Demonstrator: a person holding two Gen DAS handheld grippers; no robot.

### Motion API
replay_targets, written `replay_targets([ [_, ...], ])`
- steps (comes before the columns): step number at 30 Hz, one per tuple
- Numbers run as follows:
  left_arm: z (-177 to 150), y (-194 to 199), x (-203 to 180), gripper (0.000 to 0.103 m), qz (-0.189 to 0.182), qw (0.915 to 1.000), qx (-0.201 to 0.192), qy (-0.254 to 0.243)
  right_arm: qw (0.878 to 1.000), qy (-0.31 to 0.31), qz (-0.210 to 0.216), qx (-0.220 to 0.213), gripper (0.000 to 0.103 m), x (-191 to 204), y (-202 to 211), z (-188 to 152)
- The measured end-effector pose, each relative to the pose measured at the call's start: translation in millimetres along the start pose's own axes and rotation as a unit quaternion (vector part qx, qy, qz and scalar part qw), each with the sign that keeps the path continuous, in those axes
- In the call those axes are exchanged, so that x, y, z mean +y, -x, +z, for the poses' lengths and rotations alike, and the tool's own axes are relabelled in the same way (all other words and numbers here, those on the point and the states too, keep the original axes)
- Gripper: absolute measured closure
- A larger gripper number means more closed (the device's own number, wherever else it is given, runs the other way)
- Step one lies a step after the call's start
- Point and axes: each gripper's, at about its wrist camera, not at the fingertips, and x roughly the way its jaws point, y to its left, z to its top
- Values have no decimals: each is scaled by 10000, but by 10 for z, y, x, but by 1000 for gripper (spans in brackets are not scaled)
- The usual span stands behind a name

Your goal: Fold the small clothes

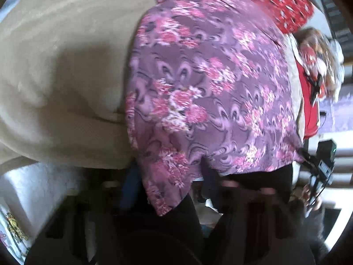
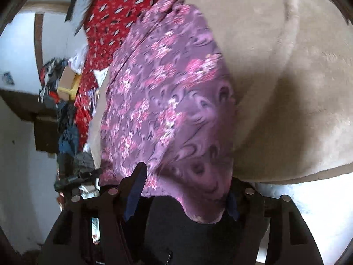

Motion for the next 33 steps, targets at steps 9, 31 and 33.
replay_targets([
  [9, 95, 353, -54, 99, -1211, 9908, -604, 25, 9966, 619, 342, -412, 96, 376, 258, -36],
  [31, 2170, 660, 175, 99, -1462, 9622, -2099, 936, 9828, 272, 777, -1654, 97, 719, 248, 1930],
  [33, 2429, 593, 176, 99, -1442, 9611, -2139, 986, 9819, 224, 754, -1723, 97, 716, 163, 2179],
])
